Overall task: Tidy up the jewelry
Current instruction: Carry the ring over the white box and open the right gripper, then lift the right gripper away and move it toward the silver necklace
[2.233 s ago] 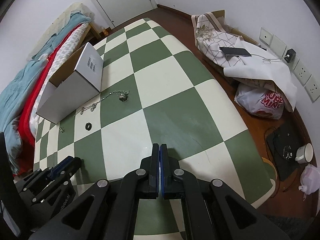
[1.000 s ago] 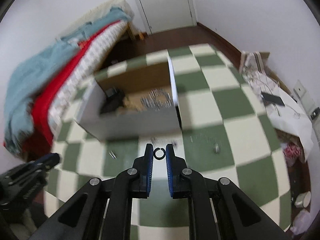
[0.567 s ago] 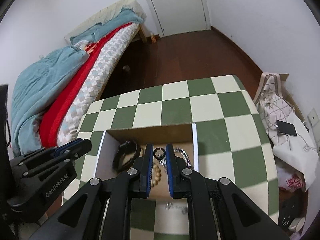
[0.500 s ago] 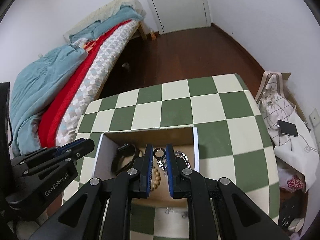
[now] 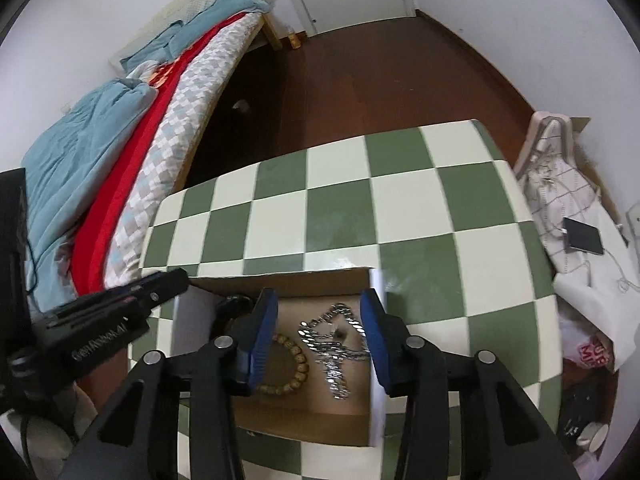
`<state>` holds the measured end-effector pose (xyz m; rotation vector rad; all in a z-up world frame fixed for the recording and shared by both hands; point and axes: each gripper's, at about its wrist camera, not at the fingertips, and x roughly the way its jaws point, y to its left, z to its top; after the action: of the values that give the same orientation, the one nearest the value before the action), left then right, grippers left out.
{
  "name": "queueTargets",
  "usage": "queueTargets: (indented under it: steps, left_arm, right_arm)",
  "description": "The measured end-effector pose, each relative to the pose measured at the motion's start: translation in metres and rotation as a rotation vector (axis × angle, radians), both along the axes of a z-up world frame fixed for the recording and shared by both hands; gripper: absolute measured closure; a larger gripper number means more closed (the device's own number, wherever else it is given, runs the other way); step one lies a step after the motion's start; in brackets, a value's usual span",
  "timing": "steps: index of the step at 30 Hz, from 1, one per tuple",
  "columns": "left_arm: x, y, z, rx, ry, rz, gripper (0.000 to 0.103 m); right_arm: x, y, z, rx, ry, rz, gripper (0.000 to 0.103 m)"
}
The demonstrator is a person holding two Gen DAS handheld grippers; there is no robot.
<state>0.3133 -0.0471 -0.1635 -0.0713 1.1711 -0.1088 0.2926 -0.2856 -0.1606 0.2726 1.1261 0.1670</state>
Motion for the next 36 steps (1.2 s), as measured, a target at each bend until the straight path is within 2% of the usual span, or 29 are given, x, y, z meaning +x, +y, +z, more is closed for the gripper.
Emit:
queueTargets:
  steps: [2,3,4,5,6,9,11,17,23,36]
  left_arm:
    - [-0.003,0.005,0.004,0.006,-0.020,0.015,0.016]
    - [-0.007,0.007,0.006,0.030,-0.032,0.020,0.011]
    - [-0.008,0.009,0.006,0.044,-0.036,0.019,0.009]
    - [-0.012,0.010,0.006,0.076,-0.042,0.022,0.005]
    - [-0.015,0.011,0.006,0.100,-0.046,0.026,0.000]
    - [-0.029,0.016,0.005,0.150,-0.077,0.036,0.000]
    - [-0.040,0.018,0.004,0.182,-0.096,0.041,0.000]
    - [-0.068,0.020,0.005,0.215,-0.132,0.042,0.000]
    - [-0.094,0.024,0.017,0.224,-0.174,0.052,0.000]
    - [-0.158,0.029,0.062,0.216,-0.311,0.091,0.000]
  right_arm:
    - [-0.004,-0.002,0.002,-0.022,0.006,-0.004,0.048]
    - [-0.006,-0.003,0.003,-0.042,0.008,-0.007,0.039]
    - [-0.008,-0.003,0.004,-0.063,0.012,-0.008,0.033]
    - [-0.011,-0.002,0.003,-0.084,0.020,-0.006,0.020]
    - [-0.015,-0.001,0.002,-0.115,0.028,-0.002,0.012]
    - [-0.026,0.006,-0.001,-0.207,0.041,0.011,0.004]
    - [-0.034,0.009,-0.004,-0.232,0.056,0.018,0.000]
    - [-0.058,0.017,-0.007,-0.285,0.060,0.026,0.000]
    - [-0.082,0.018,0.006,-0.300,0.028,0.019,0.000]
    - [-0.143,0.018,0.068,-0.344,-0.131,-0.017,0.000]
